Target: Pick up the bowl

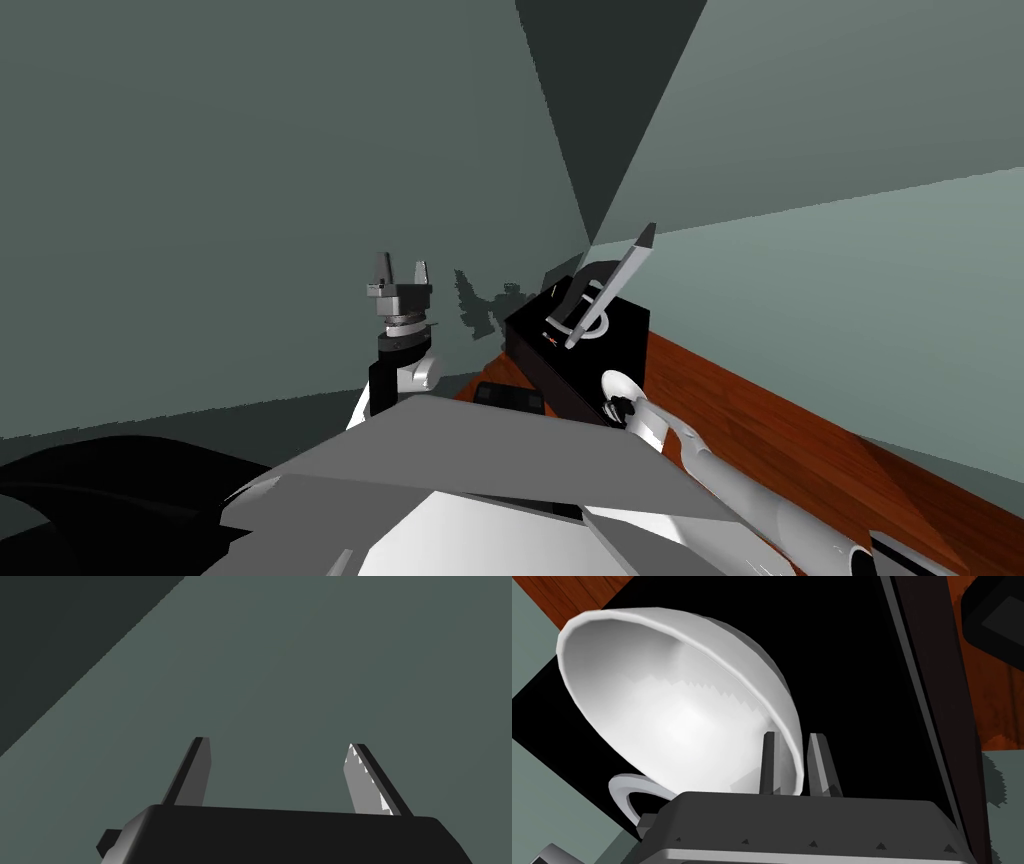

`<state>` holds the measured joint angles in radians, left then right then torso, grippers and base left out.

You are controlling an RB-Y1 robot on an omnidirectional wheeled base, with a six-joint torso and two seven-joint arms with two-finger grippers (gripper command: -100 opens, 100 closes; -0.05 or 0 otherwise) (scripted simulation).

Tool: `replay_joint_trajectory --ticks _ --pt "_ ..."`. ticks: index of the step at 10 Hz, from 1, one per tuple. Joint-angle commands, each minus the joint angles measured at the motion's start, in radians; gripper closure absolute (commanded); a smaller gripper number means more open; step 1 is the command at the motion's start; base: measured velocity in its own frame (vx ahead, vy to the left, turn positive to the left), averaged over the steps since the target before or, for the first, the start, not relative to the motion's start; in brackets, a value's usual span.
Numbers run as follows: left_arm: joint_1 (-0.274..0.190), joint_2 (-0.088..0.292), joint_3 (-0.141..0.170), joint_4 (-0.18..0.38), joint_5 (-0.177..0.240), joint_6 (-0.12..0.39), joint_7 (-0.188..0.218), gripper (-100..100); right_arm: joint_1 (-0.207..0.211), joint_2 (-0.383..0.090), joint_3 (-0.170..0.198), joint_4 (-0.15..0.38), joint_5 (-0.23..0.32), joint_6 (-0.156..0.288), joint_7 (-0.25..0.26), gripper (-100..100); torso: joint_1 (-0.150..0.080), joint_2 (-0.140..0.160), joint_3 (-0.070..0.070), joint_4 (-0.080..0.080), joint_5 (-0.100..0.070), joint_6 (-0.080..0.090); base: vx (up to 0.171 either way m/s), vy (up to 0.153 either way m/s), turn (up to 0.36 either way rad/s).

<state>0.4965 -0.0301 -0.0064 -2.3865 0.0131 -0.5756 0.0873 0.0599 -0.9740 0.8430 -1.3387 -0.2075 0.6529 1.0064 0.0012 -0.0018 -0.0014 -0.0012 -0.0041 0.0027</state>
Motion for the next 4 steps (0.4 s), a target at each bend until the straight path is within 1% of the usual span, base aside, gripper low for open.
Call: replay_joint_trajectory --ticks 1,2,3,4 --pt "0.0 0.0 0.0 0.0 0.0 0.0 0.0 0 -0.003 -0.023 0.003 -0.034 -0.019 0.012 0.007 100 0.0 0.0 0.0 0.0 0.0 0.0 0.027 0.034 -0.098" --pt "0.0 0.0 0.0 0.0 0.0 0.0 0.0 0 -0.006 -0.038 0.005 -0.054 -0.03 0.02 0.012 100 0.001 0.0 0.0 0.0 0.0 0.0 0.023 0.027 -0.078" --pt "0.0 0.0 0.0 0.0 0.0 0.0 0.0 0 -0.004 -0.026 0.004 -0.038 -0.021 0.014 0.009 100 0.001 0.0 0.0 0.0 0.001 0.0 0.008 0.011 -0.011" --pt "0.0 0.0 0.0 0.0 0.0 0.0 0.0 0 -0.005 -0.027 0.005 -0.04 -0.022 0.016 0.01 0 0.0 0.001 0.001 0.001 0.0 0.0 0.0 0.0 0.0"
